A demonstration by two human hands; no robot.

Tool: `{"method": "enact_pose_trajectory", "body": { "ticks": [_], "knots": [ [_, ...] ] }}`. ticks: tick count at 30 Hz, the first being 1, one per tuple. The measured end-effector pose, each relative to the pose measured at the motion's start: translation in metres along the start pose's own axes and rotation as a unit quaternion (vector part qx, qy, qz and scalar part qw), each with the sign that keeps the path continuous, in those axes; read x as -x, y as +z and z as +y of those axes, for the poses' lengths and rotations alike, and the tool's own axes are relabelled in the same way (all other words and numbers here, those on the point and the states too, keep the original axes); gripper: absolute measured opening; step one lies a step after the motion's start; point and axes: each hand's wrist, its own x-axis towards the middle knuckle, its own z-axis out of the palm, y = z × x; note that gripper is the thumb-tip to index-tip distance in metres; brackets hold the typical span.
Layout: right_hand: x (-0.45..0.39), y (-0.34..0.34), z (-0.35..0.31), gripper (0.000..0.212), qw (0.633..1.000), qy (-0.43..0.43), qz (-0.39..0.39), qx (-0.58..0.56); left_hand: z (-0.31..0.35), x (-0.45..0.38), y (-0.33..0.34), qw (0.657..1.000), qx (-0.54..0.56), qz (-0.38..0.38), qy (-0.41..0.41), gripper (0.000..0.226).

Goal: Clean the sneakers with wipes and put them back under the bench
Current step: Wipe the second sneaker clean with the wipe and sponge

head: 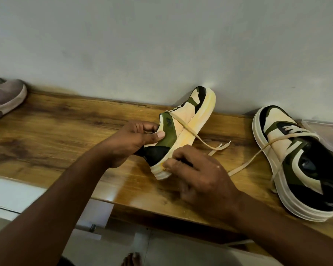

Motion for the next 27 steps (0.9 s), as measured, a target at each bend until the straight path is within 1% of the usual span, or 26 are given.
{"method": "enact_pose_trajectory", "body": {
  "ticks": [2, 4, 6, 8, 9, 11, 13, 14, 17, 19, 20, 23, 25, 27],
  "knots": [
    [-0.001, -0.002, 0.01, 0.023, 0.998, 0.047, 0.038, -0.021, 0.002, 0.001, -0.002, 1.0, -0.004, -0.003, -0.002, 0.027],
    [-0.001, -0.004, 0.021, 0.023, 0.989, 0.112, 0.086, -0.044, 0.002, 0.002, -0.001, 0.999, -0.033, 0.032, 0.001, 0.019],
    [-0.004, -0.008, 0.031, 0.024, 0.974, 0.173, 0.124, -0.078, 0.001, 0.003, 0.001, 0.99, -0.085, 0.106, 0.023, 0.016],
    [-0.009, -0.014, 0.036, 0.023, 0.959, 0.214, 0.152, -0.108, 0.001, 0.006, 0.005, 0.967, -0.159, 0.19, 0.062, 0.016],
    [-0.011, -0.017, 0.037, 0.022, 0.953, 0.226, 0.16, -0.124, 0.0, 0.007, 0.007, 0.956, -0.176, 0.224, 0.076, 0.015],
    [-0.014, -0.022, 0.035, 0.02, 0.946, 0.238, 0.166, -0.146, 0.0, 0.008, 0.014, 0.951, -0.157, 0.252, 0.089, 0.017],
    [-0.015, -0.022, 0.03, 0.017, 0.945, 0.236, 0.164, -0.158, 0.001, 0.006, 0.02, 0.955, -0.15, 0.239, 0.091, 0.028],
    [-0.015, -0.02, 0.026, 0.017, 0.946, 0.232, 0.16, -0.161, 0.0, 0.004, 0.022, 0.959, -0.147, 0.225, 0.091, 0.029],
    [-0.013, -0.017, 0.01, 0.024, 0.957, 0.214, 0.132, -0.142, 0.002, -0.001, 0.025, 0.977, -0.101, 0.158, 0.105, 0.017],
    [-0.011, -0.016, -0.003, 0.032, 0.966, 0.194, 0.11, -0.133, 0.001, -0.002, 0.026, 0.981, -0.082, 0.126, 0.12, 0.015],
    [-0.01, -0.014, -0.009, 0.031, 0.971, 0.176, 0.098, -0.131, 0.0, -0.003, 0.025, 0.982, -0.076, 0.115, 0.127, 0.018],
    [-0.007, -0.009, -0.023, 0.019, 0.983, 0.125, 0.062, -0.119, -0.001, -0.005, 0.023, 0.984, -0.07, 0.082, 0.142, 0.027],
    [-0.004, -0.009, -0.02, 0.017, 0.983, 0.123, 0.055, -0.122, -0.001, -0.006, 0.022, 0.984, -0.073, 0.067, 0.146, 0.02],
    [-0.005, -0.013, -0.005, 0.02, 0.978, 0.151, 0.078, -0.121, 0.0, -0.007, 0.022, 0.985, -0.071, 0.055, 0.15, 0.01]
  ]
}}
